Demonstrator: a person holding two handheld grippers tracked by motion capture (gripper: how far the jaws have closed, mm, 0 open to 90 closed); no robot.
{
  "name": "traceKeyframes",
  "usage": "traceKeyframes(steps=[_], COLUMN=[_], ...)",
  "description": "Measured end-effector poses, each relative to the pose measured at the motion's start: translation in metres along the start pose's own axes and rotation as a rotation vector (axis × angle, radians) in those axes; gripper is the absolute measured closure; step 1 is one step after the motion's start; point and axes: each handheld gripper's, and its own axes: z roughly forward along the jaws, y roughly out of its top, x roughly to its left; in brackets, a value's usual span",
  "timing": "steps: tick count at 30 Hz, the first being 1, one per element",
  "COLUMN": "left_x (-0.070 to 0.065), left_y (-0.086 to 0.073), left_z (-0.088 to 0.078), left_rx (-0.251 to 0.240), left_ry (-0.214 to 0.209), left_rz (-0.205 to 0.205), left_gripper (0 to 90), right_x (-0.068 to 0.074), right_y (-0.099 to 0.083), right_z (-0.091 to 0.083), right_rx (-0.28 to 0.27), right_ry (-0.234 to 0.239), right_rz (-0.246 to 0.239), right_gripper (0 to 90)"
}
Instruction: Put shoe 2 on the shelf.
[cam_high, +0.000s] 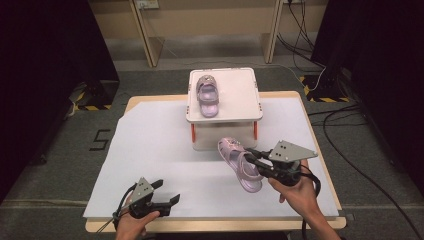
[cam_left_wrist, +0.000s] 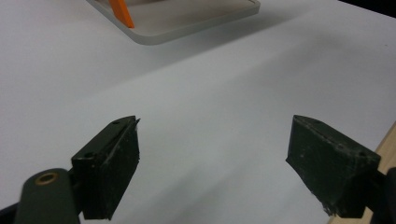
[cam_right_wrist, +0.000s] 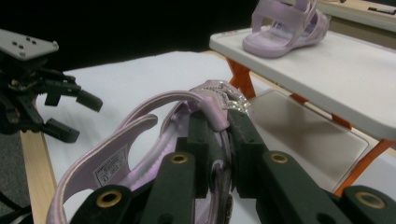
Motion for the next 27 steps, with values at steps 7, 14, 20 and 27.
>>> traceKeyframes(steps=[7,14,20,27], left_x=[0.001,0.0,0.0,0.0], left_y=[0.0,0.0,0.0,0.0], left_z=[0.0,0.0,0.0,0.0], left_rx=[0.005,0.004,0.003,0.003], left_ry=[0.004,0.005,0.005,0.003], left_rz=[-0.006,-0.006,-0.003,-0.002], left_gripper=[16.0,16.0,16.0,16.0], right_x=[-0.007,-0.017,-0.031,-0.051], right_y=[0.013,0.031,0.045,0.056], right_z=[-0.002,-0.004,-0.003,0.008], right_rx=[-0.035,-0.058,-0.067,-0.06], right_ry=[-0.002,-0.013,-0.052,-0.101], right_rz=[0.014,0.018,0.002,0.004], right_gripper=[80.9,80.9,80.9,80.9])
